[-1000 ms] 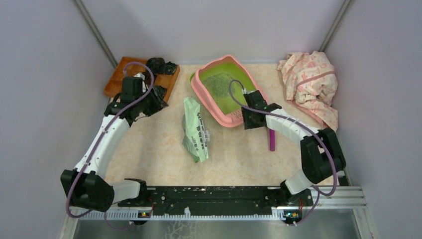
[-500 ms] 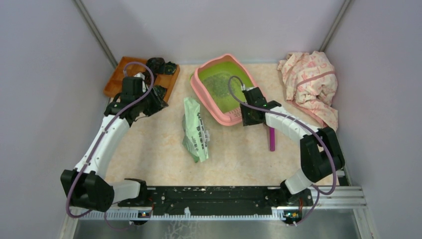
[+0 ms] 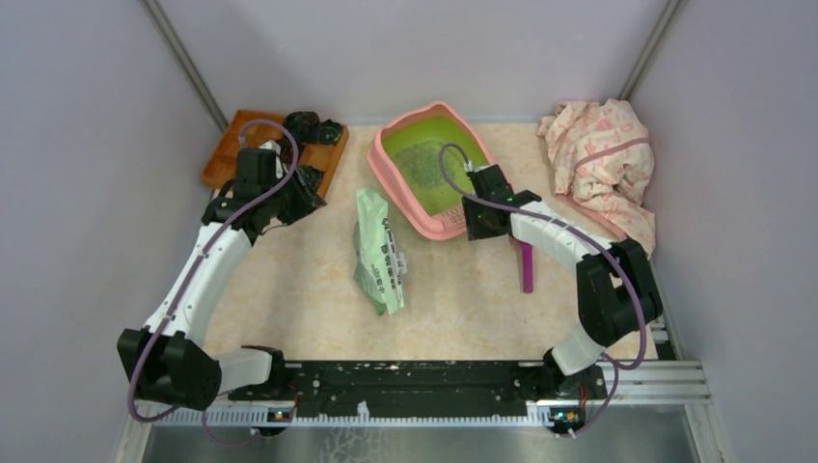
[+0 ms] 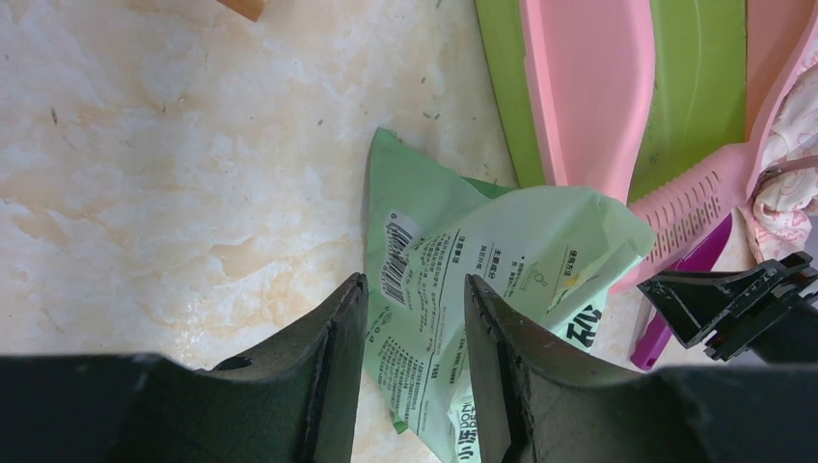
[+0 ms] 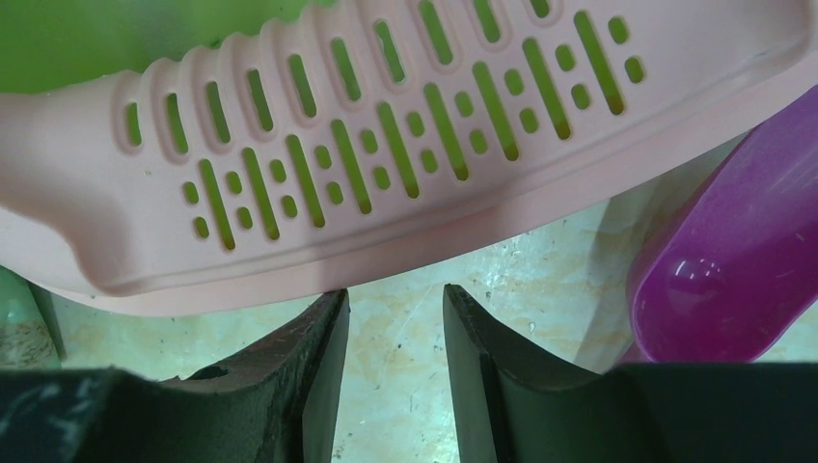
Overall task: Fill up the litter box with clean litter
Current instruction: Move the litter box to the center of the board.
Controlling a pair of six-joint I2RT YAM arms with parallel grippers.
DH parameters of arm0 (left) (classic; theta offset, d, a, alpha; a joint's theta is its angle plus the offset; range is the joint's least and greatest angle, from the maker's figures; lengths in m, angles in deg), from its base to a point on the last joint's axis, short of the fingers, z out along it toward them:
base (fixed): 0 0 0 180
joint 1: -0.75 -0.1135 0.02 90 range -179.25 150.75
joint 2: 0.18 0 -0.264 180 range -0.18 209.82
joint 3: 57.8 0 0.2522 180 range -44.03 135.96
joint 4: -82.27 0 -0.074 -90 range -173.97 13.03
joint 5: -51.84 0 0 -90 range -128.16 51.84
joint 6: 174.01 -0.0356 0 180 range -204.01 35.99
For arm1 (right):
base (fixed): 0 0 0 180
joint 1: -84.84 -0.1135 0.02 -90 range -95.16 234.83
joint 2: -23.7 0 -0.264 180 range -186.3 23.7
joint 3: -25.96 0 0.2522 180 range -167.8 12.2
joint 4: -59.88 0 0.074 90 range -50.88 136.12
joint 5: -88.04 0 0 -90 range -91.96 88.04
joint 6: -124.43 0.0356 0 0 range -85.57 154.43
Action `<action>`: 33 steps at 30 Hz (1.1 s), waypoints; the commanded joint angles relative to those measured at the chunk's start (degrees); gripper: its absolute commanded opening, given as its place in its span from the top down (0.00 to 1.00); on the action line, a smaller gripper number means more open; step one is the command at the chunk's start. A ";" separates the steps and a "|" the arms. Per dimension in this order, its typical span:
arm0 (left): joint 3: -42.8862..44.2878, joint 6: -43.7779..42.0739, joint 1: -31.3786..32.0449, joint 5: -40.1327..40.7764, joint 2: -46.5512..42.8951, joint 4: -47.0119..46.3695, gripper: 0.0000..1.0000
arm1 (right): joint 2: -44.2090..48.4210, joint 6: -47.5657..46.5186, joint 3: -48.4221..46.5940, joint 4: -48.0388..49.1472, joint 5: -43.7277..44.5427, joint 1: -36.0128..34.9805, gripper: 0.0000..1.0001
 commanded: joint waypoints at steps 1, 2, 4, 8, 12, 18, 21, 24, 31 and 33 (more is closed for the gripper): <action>2.31 -0.43 -0.22 0.29 -0.91 -0.55 0.52 | -0.34 -0.79 -3.82 2.95 -0.66 0.47 0.59; 2.27 -0.39 -0.22 0.32 -0.87 -0.49 0.53 | -0.35 -0.84 -3.81 3.02 -0.75 0.47 0.58; 2.22 -0.35 -0.22 0.41 -0.86 -0.63 0.53 | -0.29 -0.84 -3.74 3.19 -0.83 0.47 0.58; 1.92 -0.31 -0.22 0.22 -0.67 -0.85 0.53 | -0.52 -0.93 -3.97 3.47 -1.36 0.47 0.57; 1.84 -0.25 -0.22 0.21 -0.52 -0.95 0.52 | -1.19 -1.11 -4.73 3.26 -1.71 0.47 0.57; 1.69 -0.13 -0.24 0.22 -0.30 -1.17 0.52 | -1.93 -1.28 -5.24 3.37 -2.24 0.47 0.56; 1.50 -0.17 -0.22 0.14 -0.24 -1.33 0.52 | -2.22 -1.28 -5.61 3.57 -2.88 0.42 0.55; 1.34 -0.07 -0.22 0.05 -0.06 -1.62 0.52 | -2.83 -1.43 -6.33 3.60 -3.01 0.12 0.55; 1.22 -0.03 -0.22 0.16 0.24 -1.67 0.53 | -5.66 -1.46 -8.77 4.06 -4.02 -1.40 0.54; 1.23 -0.04 -0.26 0.21 0.14 -1.68 0.53 | -7.28 -1.46 -9.70 4.20 -4.28 -1.83 0.54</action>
